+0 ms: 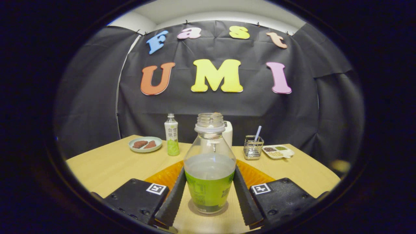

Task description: Take the bottle from table, then pour the juice into the cup, finally place the bottle on the coaster

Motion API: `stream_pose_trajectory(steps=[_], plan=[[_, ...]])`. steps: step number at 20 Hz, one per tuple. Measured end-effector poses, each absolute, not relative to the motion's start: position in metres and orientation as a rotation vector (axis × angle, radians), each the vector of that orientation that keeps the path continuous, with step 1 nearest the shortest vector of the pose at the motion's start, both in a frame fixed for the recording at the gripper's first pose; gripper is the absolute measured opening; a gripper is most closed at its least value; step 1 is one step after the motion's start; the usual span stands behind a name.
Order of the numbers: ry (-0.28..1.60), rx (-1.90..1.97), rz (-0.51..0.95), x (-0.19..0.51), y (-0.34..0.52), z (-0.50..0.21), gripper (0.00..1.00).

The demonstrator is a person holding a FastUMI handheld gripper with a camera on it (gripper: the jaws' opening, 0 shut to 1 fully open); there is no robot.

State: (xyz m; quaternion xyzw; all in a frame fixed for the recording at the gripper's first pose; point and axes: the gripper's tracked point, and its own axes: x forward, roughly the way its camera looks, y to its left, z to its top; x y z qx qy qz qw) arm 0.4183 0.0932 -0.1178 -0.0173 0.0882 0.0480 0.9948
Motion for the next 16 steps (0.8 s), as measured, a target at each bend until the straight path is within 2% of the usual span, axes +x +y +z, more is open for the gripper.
stream_pose_trajectory(steps=[8, 12, 13, 16], plan=[[0.188, -0.044, 0.125, 0.431, 0.100, -0.139, 0.81], [0.196, -0.028, 0.163, 0.423, 0.109, -0.137, 0.94], [0.192, -0.019, 0.163, 0.418, 0.107, -0.133, 1.00], [0.165, 0.006, 0.156, 0.408, 0.103, -0.121, 1.00]])
